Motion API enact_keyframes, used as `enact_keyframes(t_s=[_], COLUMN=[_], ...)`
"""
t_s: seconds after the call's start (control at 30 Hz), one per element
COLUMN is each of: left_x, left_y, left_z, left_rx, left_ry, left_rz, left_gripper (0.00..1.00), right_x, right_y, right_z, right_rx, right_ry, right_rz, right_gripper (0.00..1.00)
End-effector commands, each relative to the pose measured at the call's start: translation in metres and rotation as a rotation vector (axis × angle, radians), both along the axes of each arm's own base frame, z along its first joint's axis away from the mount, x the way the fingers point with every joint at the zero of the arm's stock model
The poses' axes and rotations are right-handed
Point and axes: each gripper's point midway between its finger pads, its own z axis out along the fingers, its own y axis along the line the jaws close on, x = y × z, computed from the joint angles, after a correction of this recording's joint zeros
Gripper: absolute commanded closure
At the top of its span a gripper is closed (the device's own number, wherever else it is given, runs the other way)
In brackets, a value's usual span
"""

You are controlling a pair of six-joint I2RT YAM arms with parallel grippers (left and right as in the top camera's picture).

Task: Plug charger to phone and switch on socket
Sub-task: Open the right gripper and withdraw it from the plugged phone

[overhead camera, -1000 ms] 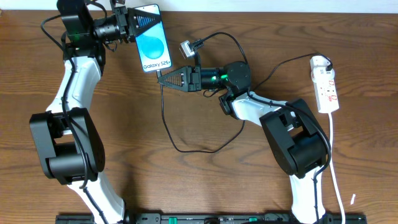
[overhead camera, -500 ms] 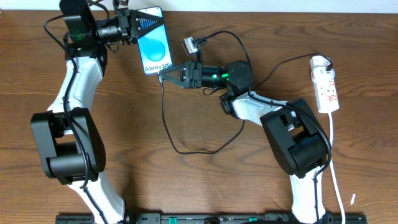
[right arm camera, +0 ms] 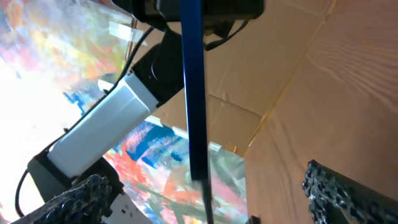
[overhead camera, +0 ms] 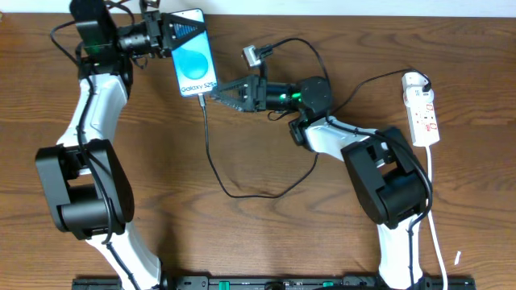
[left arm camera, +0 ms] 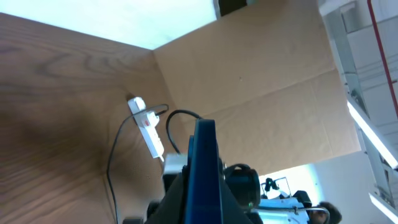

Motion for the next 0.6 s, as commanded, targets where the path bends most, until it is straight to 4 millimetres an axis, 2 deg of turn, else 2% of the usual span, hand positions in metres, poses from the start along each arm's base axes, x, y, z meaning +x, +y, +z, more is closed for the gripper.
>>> enact_keyframes(t_s=[0.0, 0.1, 0.2, 0.3, 0.57], left_x=[-0.009, -0.007, -0.007, -0.007, -0.006], left_y=[0.015, 0.023, 0.025, 0.025, 0.025], left_z=[0.014, 0.014, 0.014, 0.014, 0.014], left_rx=[-0.004, -0.009, -0.009, -0.009, -0.009], left_ry=[0.000, 0.017, 0.017, 0.017, 0.017], left_rz=[-0.001, 0.017, 0.020, 0.020, 0.025], left_gripper=[0.93, 0.92, 0.93, 0.93, 0.93], right_x=[0.010, 0.015, 0.023, 0.028, 0.033], right_y=[-0.018, -0.027, -0.031, -0.030, -0.030], right_z=[-0.001, -0.007, -0.023, -0.039, -0.057], right_rx=[-0.014, -0.035, -0.089, -0.134, -0.182], right_ry=[-0.039, -0.072, -0.018, 0.045, 0.064], right_rz=[-0.010, -0.012, -0.011, -0.016, -0.037], right_gripper=[0.01, 0.01, 0.01, 0.01, 0.01])
